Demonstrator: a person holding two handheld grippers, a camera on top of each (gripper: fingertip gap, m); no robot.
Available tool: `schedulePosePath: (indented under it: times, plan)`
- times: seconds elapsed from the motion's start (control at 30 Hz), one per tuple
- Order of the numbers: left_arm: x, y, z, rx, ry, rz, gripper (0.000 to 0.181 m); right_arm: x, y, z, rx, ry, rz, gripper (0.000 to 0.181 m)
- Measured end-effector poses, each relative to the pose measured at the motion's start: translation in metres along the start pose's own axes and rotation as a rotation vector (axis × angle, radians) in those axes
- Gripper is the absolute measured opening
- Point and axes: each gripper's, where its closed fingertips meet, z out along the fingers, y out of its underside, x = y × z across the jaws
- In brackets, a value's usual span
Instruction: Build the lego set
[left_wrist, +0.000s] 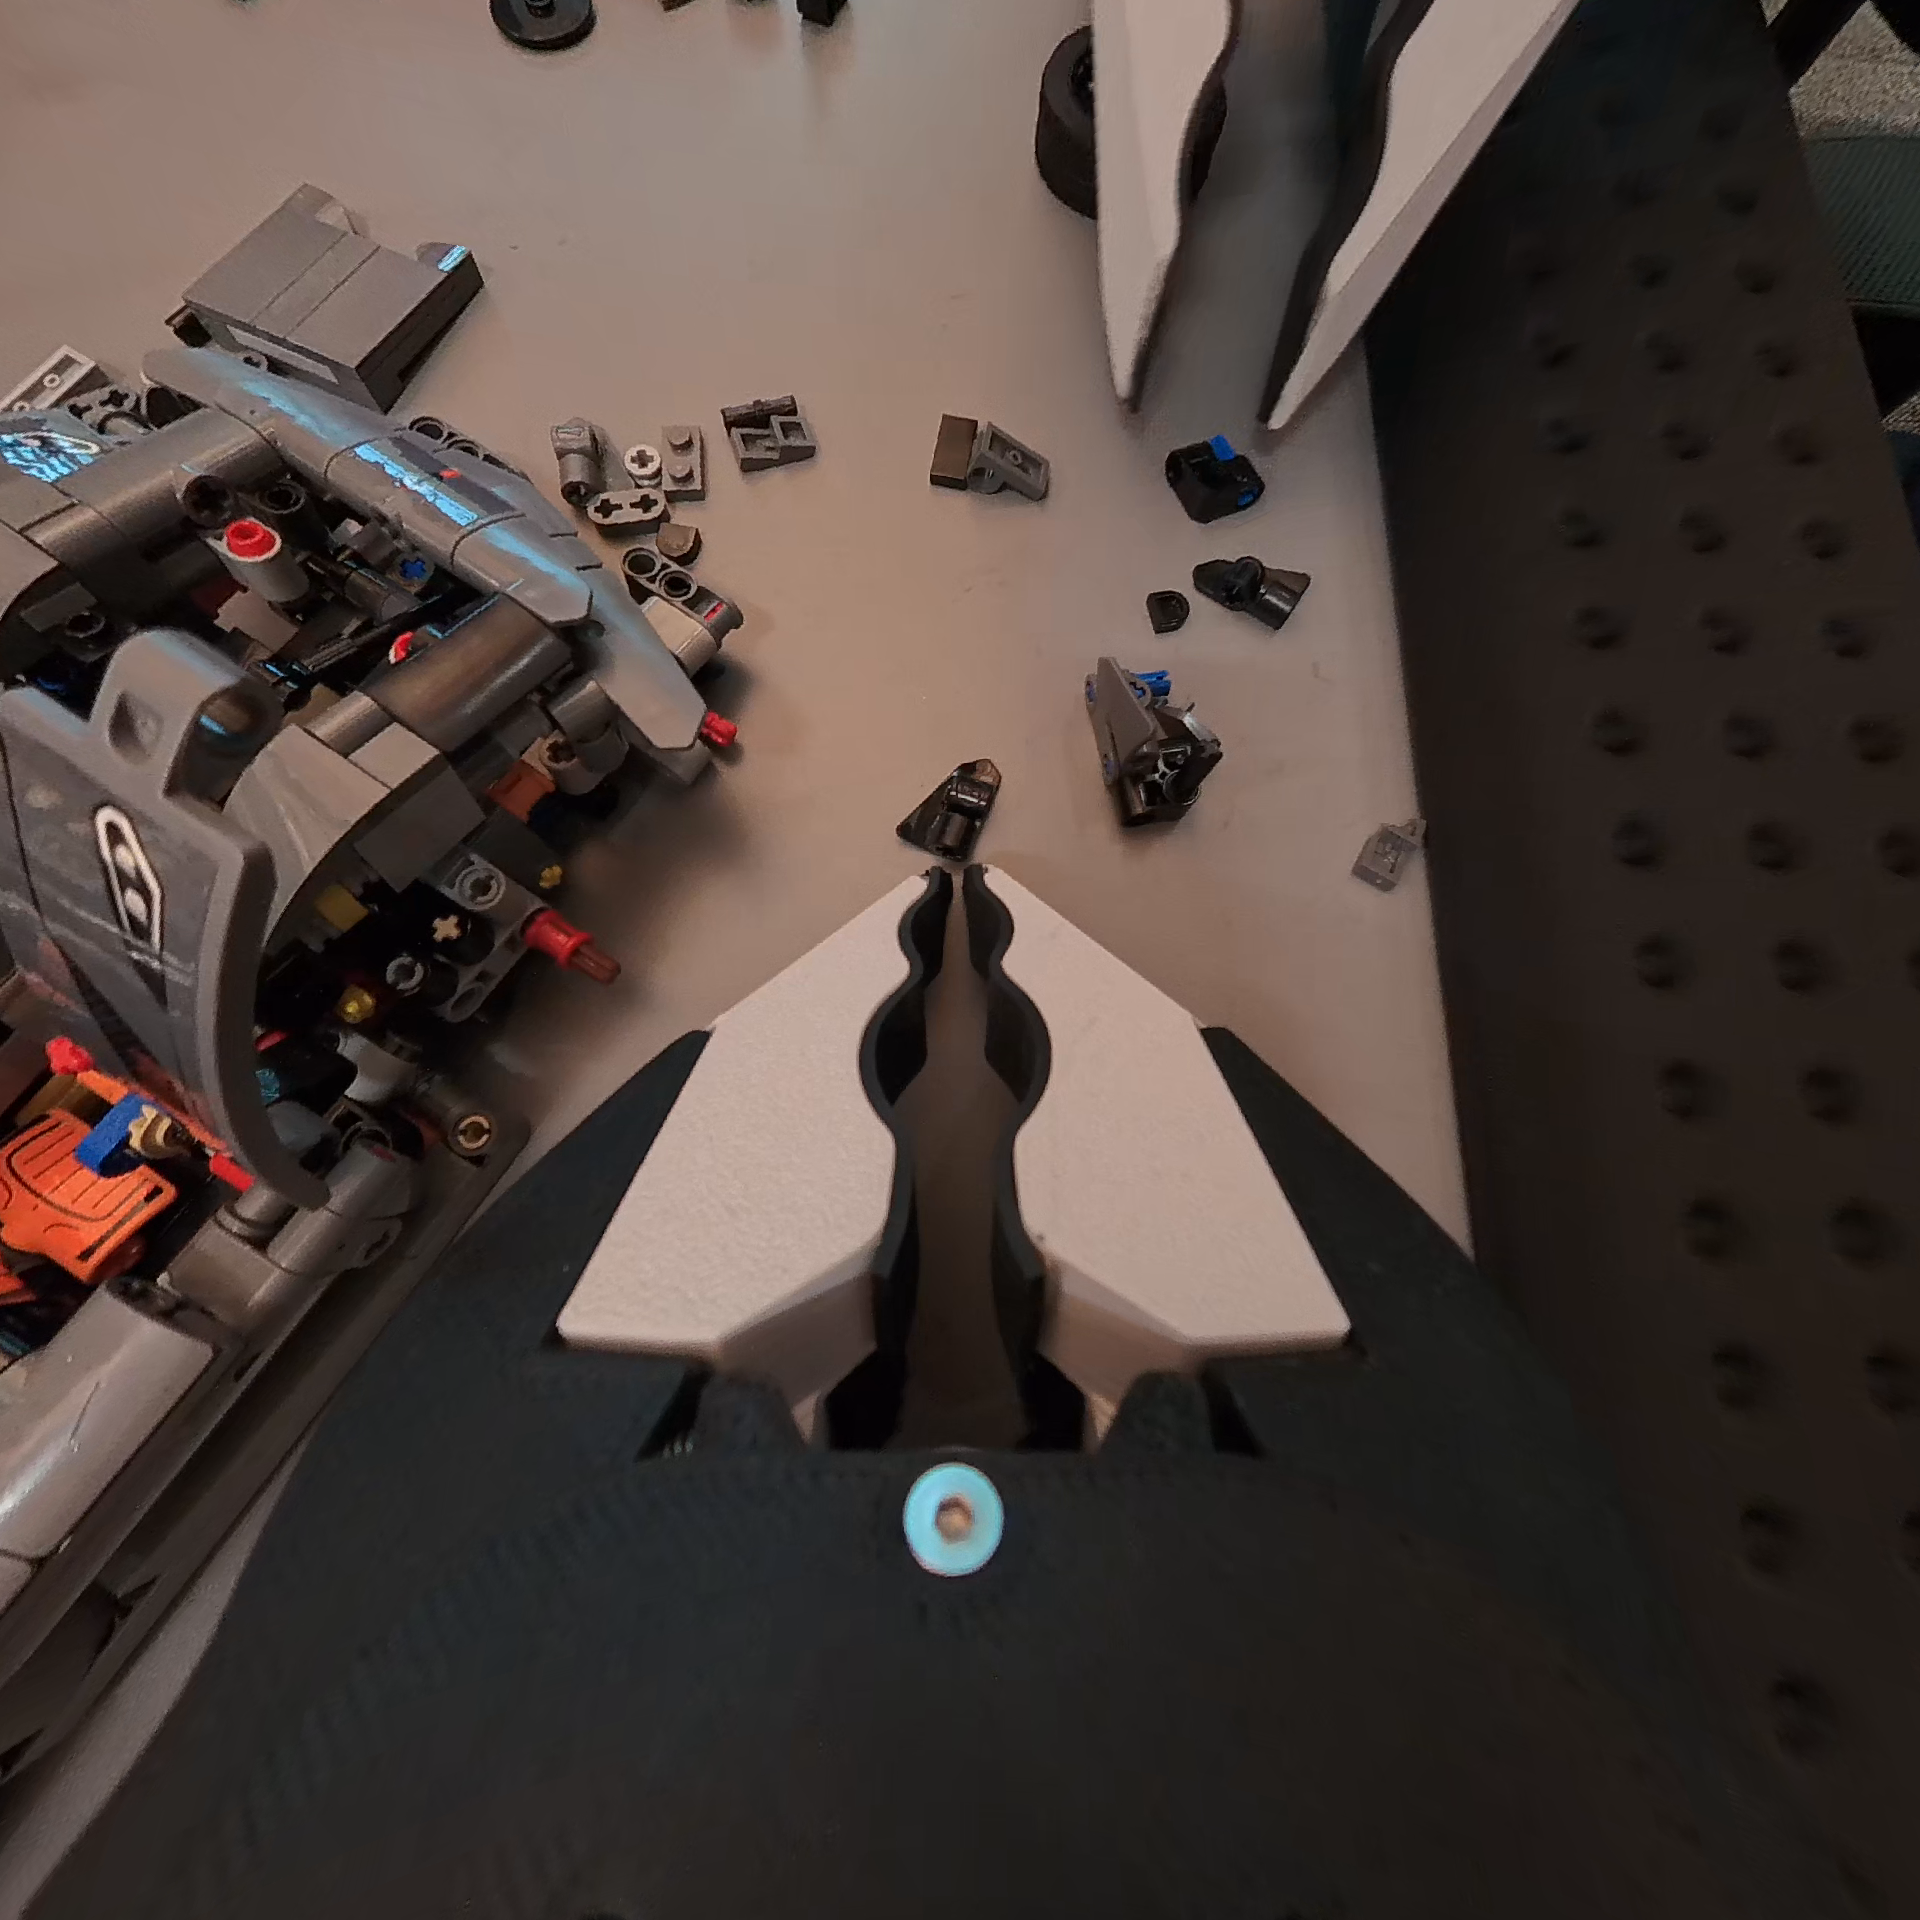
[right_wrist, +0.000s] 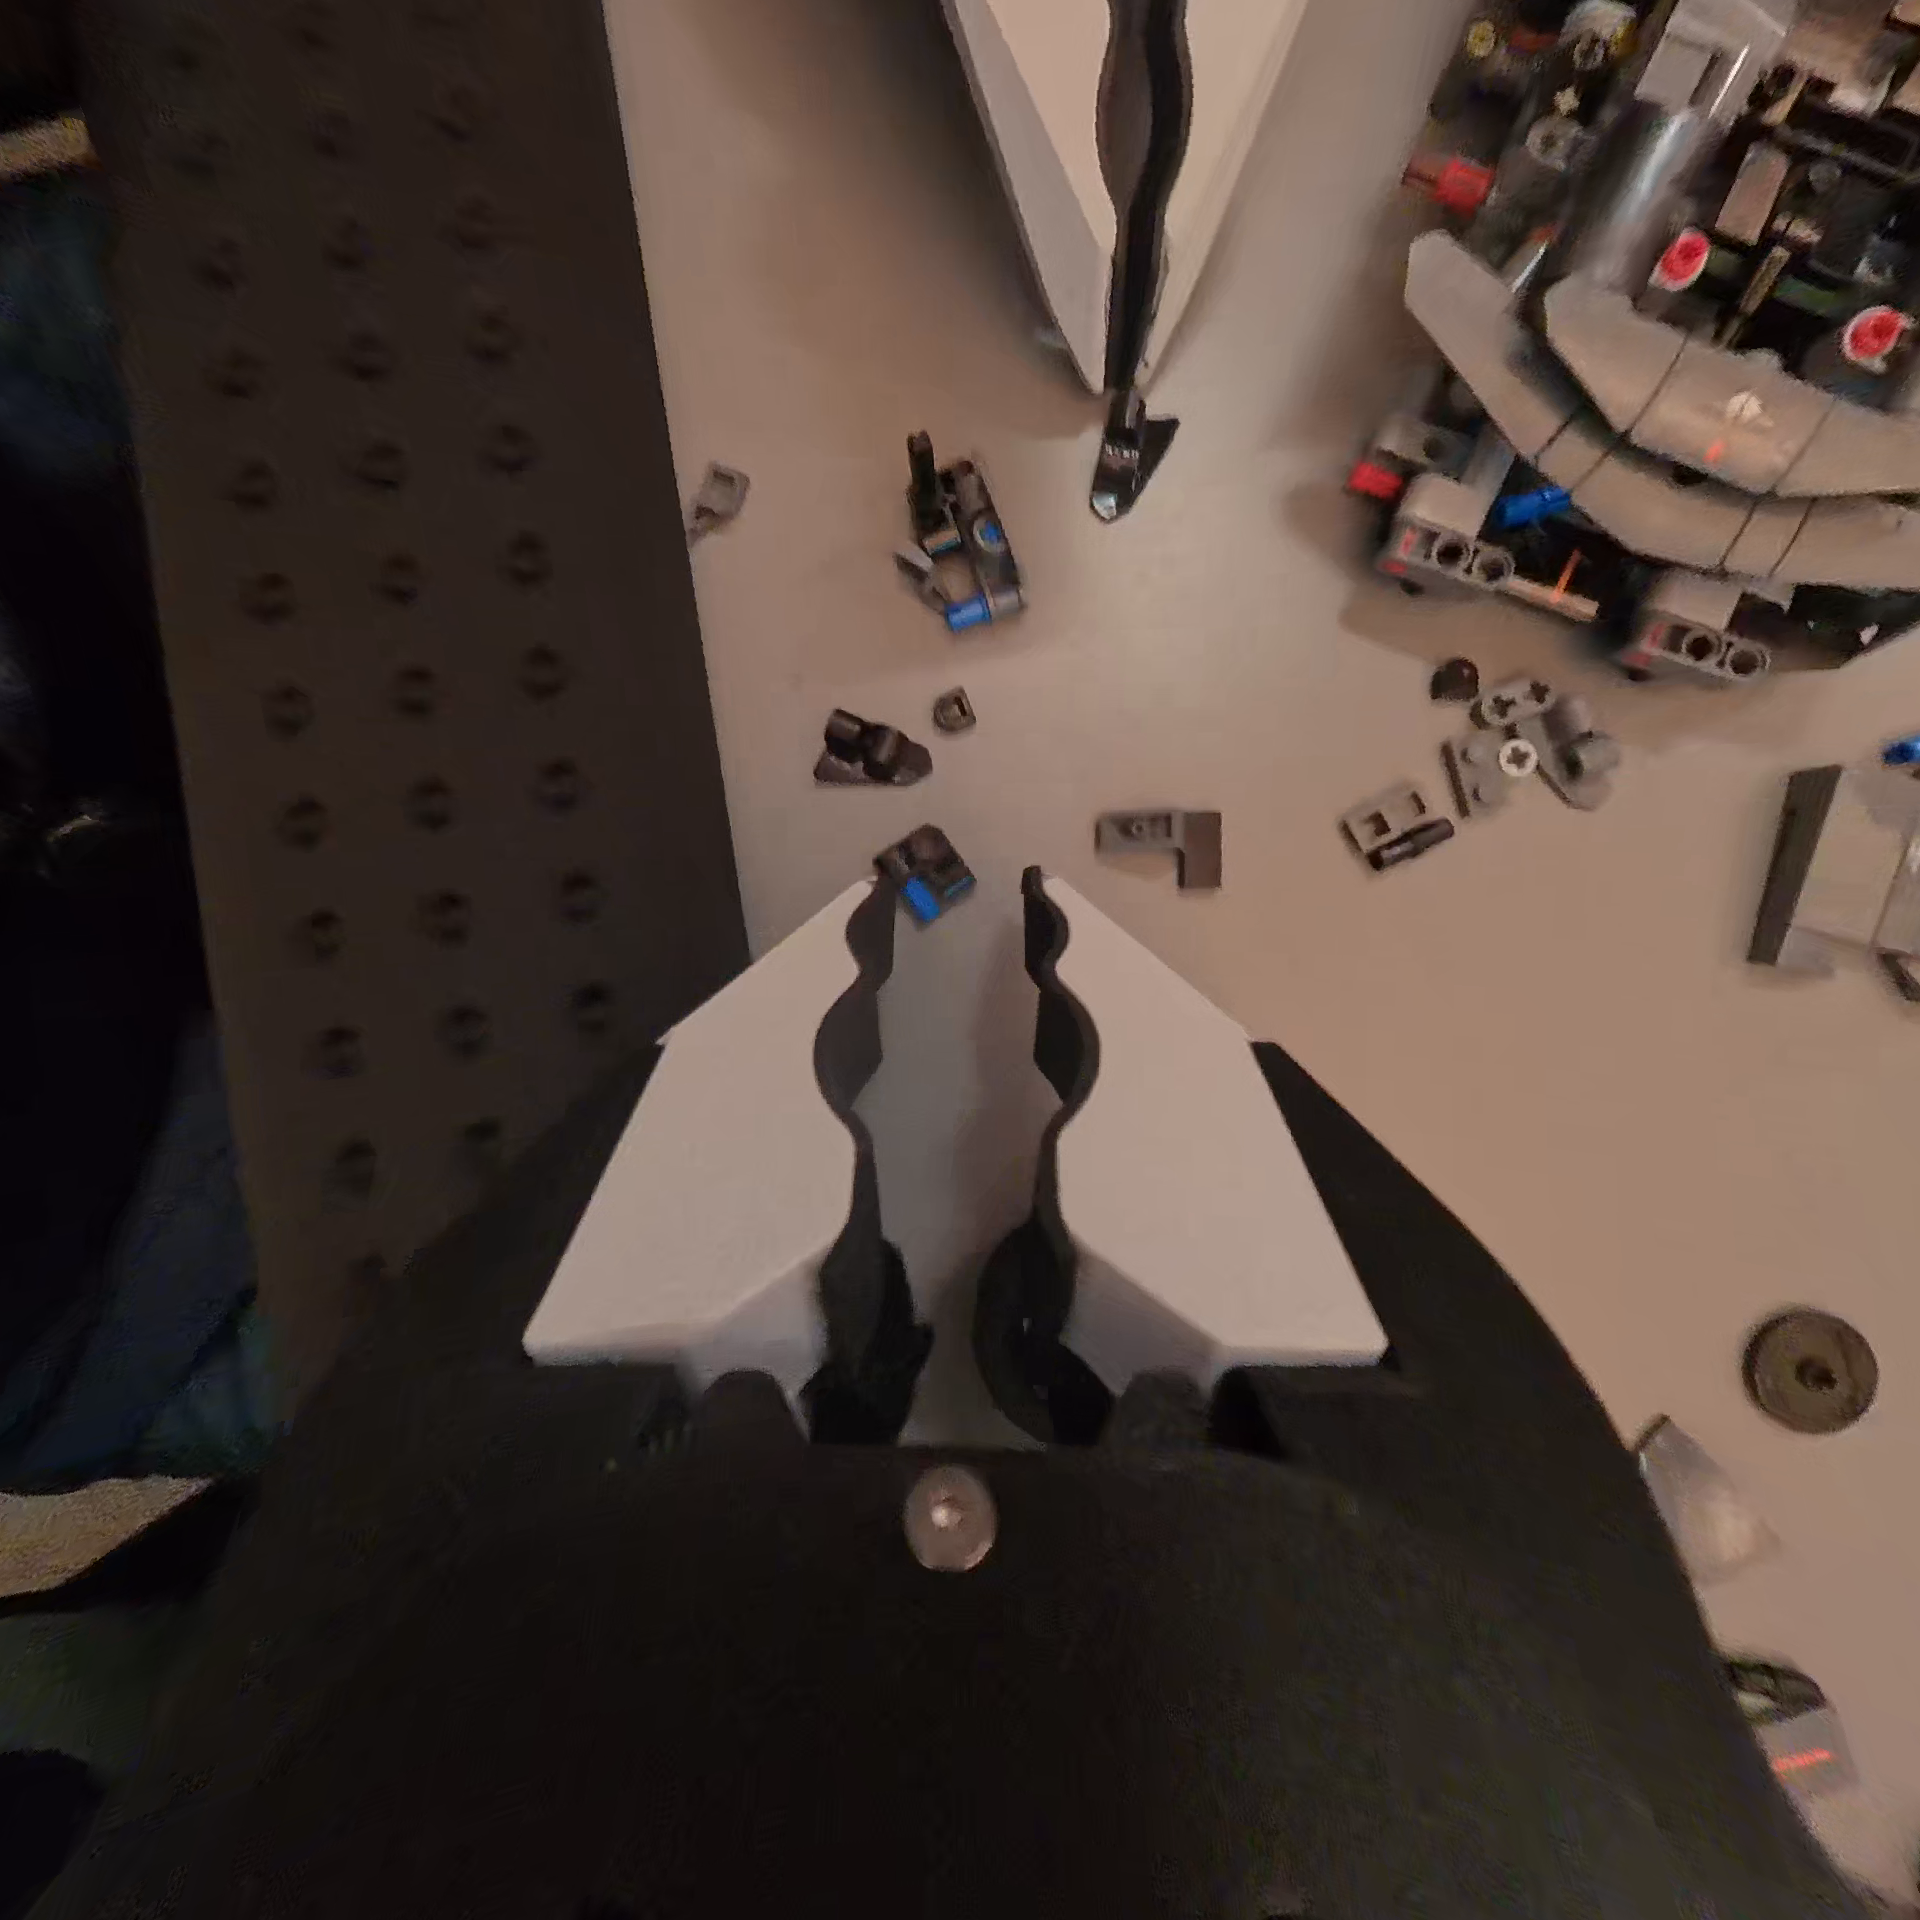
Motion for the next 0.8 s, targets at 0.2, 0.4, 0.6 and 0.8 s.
schedulePosePath:
  times: [0.2,0.4,0.6,0.8]
  plan:
    - [0.0,0.0,0.0,0.0,0.001,0.0,0.001,-0.006,0.001,0.011,-0.001,-0.025,-0.05,0.022]
    - [0.0,0.0,0.0,0.0,0.001,0.001,0.002,-0.009,-0.004,0.015,0.018,-0.032,-0.079,0.014]
    - [0.0,0.0,0.0,0.001,0.002,0.002,0.002,-0.006,-0.02,0.007,0.075,0.001,-0.086,0.014]
    - [0.0,0.0,0.0,0.001,0.002,0.003,0.002,-0.008,-0.055,0.014,0.147,0.041,-0.134,0.014]
